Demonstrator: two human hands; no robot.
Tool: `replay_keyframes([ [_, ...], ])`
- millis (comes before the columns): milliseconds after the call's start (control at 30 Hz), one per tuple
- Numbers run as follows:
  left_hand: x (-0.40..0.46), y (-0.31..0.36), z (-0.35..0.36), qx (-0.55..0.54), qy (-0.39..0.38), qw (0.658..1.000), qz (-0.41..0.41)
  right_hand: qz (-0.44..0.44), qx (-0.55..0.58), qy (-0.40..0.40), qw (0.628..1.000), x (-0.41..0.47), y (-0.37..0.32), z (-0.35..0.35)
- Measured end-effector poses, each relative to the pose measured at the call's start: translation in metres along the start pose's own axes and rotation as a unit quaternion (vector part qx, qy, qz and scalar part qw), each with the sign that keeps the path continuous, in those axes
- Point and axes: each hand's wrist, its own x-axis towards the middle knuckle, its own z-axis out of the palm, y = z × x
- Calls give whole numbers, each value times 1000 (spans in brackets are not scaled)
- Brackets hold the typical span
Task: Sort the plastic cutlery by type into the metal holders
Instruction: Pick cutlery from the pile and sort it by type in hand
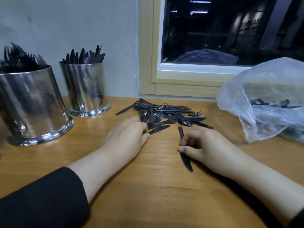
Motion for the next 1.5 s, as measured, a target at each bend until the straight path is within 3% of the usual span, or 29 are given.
replay_keyframes([
  [267, -6, 3, -2, -46, -16, 999, -8, 67, 28, -23, 997, -1, -3, -6],
  [467, -8, 7, -5, -40, -77, 996, -18, 138, 30, -71, 987, -8, 1, -21],
  [733, -11, 11, -10, 15, -109, 994, -8, 155, 12, -100, 983, -10, -7, -25],
  [900, -14, 10, -11, 0, -105, 994, 15, 148, 5, -89, 985, -10, -11, -23],
  [1100, -13, 5, -20, -155, 28, 987, 41, 145, 12, -111, 983, -13, -6, -30],
  [1300, -18, 18, -14, -181, 59, 976, 109, 117, 0, -132, 984, -12, -5, -30],
  [1400, -20, 22, -14, -189, 80, 970, 131, 49, 33, -99, 993, -13, -10, -22],
  [1500, -21, 23, -15, -171, 33, 977, 122, -7, 96, -26, 995, -15, -19, -13],
])
